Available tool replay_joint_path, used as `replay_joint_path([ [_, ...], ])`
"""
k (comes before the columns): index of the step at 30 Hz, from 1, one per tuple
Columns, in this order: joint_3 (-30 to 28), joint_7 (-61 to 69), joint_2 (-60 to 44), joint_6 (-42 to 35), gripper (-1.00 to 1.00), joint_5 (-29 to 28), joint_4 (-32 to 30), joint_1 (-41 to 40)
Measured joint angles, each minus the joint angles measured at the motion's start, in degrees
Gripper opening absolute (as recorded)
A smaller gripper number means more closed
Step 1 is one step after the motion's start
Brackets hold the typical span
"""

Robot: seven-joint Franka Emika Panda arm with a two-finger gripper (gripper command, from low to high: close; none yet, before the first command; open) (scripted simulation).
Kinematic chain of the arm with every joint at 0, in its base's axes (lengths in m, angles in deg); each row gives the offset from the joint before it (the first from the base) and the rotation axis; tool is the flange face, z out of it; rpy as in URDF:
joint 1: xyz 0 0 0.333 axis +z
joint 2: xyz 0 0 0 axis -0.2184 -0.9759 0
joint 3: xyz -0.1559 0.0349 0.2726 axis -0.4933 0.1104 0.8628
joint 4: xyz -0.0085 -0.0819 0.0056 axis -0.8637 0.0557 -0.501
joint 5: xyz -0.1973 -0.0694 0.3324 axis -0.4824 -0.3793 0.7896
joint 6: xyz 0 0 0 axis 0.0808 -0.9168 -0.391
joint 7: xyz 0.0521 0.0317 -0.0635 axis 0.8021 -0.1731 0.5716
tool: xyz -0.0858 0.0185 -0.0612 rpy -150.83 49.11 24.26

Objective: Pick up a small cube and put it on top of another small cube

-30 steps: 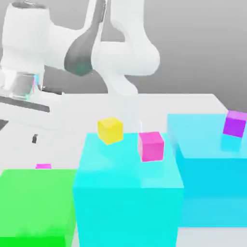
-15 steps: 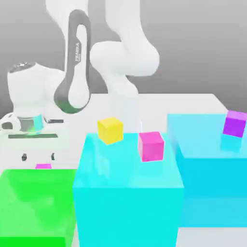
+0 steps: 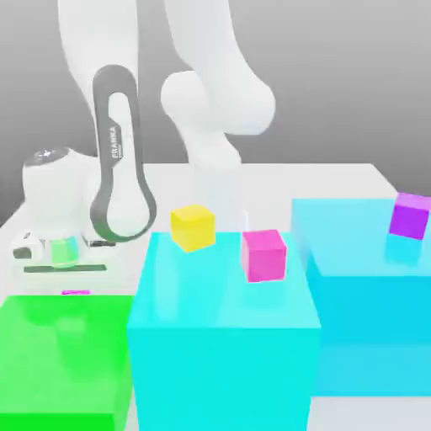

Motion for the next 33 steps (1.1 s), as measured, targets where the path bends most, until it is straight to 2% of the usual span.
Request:
replay_joint_path([
  [2,0.2,0.2,-0.1,0.1,-1.00,0.2,0.0,-0.2],
  [6,-3.5,-2.9,4.0,-3.0,-1.00,-3.2,-0.7,2.9],
  [11,-8.8,-9.0,9.8,-7.2,-1.00,-11.3,-2.1,6.3],
  [16,-11.2,-16.5,15.3,-11.5,-1.00,-21.3,-3.6,6.0],
  [20,-9.6,-32.4,19.4,-17.4,-1.00,-31.2,-2.6,6.0],
  [23,-7.3,-43.0,22.7,-22.3,-1.00,-34.9,-1.5,6.4],
  [27,-3.6,-54.8,27.2,-28.7,-1.00,-36.1,-0.1,7.1],
  [33,2.2,-69.6,34.3,-37.8,-1.00,-33.5,1.9,9.3],
])
